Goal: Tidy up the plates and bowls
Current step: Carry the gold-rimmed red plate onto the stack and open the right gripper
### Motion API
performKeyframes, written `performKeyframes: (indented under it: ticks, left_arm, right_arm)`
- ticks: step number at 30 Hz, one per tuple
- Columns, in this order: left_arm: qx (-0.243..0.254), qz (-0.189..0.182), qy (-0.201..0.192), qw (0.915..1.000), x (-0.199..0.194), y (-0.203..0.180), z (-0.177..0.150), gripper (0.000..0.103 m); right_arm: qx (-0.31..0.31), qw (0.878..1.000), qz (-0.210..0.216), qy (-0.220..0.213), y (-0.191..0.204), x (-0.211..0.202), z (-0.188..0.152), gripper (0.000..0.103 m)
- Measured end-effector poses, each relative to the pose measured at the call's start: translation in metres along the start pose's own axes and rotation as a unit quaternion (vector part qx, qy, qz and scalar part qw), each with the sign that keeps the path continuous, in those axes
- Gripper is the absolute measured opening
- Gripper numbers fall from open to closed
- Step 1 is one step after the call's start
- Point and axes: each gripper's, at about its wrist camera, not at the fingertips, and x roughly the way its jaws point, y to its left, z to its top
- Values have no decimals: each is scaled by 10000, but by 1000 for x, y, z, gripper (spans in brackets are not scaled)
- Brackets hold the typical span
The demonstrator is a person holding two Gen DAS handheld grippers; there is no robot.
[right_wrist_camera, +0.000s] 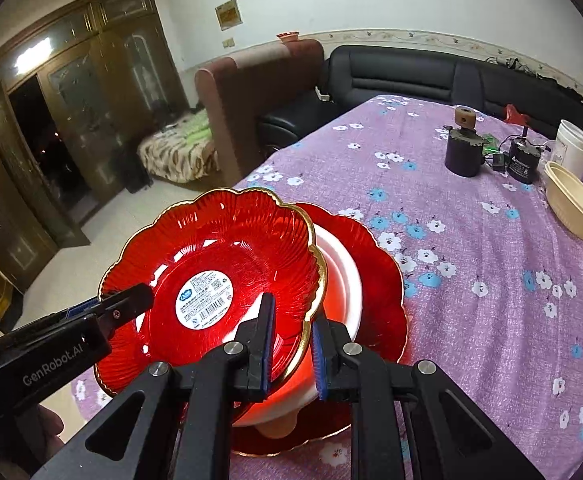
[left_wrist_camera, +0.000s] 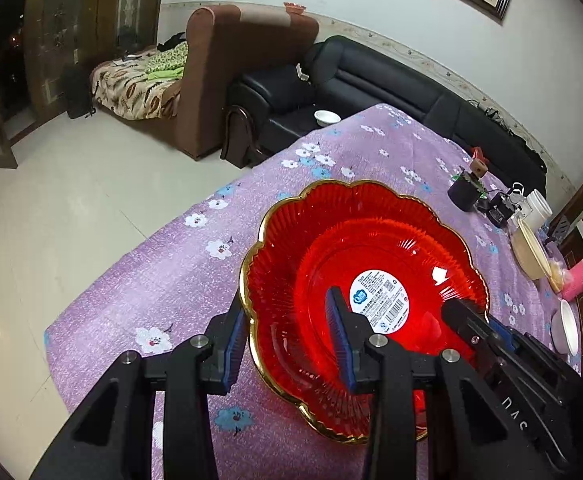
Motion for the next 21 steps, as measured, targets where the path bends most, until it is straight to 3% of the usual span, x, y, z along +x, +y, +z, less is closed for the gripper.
performKeyframes:
  ticks: [4, 8, 11, 13, 18, 21]
  left_arm:
    - [164, 46, -64, 9998, 6, -4, 0, 41]
    - [224, 194, -296, 9991, -1, -2, 0, 63]
    - [86, 140, -446, 9989, -11, 5, -1, 70]
    - [-16, 109, -492, 9987, -16, 10, -1, 72]
    - [-268, -68, -569, 9980, -32, 21, -4, 74]
    - [-241, -59, -613, 9978, -38, 19, -4, 74]
  right_arm:
    - [-37, 9998, -199, -16, 2, 3, 0, 21]
    - [-209, 9984, -490, -165, 6, 2, 1, 23]
    - [-306, 9975, -588, -249, 10, 2, -1, 35]
    - [-383, 9968, -627, -313, 14, 2, -2, 52]
    - [-809, 9894, -1085, -520, 27, 3, -7, 55]
    - [-1059, 9805, -1467, -773, 35, -1, -10, 61]
